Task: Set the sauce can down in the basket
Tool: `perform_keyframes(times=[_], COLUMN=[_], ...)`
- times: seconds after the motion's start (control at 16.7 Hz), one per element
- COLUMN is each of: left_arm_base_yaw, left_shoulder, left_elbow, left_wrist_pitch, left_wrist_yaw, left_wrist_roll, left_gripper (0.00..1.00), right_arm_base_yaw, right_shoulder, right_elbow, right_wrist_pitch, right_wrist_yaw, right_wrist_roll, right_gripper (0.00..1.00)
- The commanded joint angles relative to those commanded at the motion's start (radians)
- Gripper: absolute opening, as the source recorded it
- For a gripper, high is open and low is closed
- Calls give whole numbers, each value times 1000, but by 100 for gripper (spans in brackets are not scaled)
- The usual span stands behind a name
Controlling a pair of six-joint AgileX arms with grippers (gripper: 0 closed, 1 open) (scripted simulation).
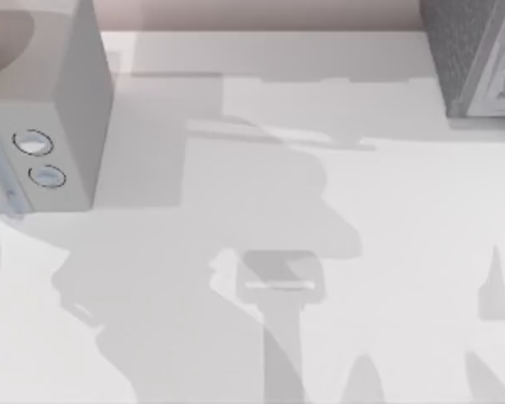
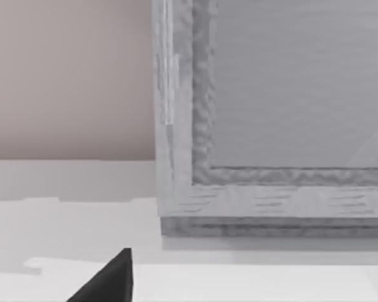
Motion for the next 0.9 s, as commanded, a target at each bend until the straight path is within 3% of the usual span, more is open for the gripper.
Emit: perform_keyframes(times=[0.06, 0.84, 0.9], left_arm_base_yaw=[0, 0, 0], left_shoulder=[0, 0, 0], left_elbow=[0, 0, 0], left_wrist_pitch=[0, 0, 0], left_wrist_yaw=[0, 0, 0], left_wrist_roll=[0, 0, 0], left_gripper=[0, 98, 100], right_arm_base_yaw=[0, 0, 0], right_shoulder=[0, 0, 0], right_elbow=[0, 0, 0], right_wrist_pitch=[0, 0, 0], right_wrist_yaw=[0, 0, 0], right_wrist_roll=[0, 0, 0], right_gripper=[100, 100, 100])
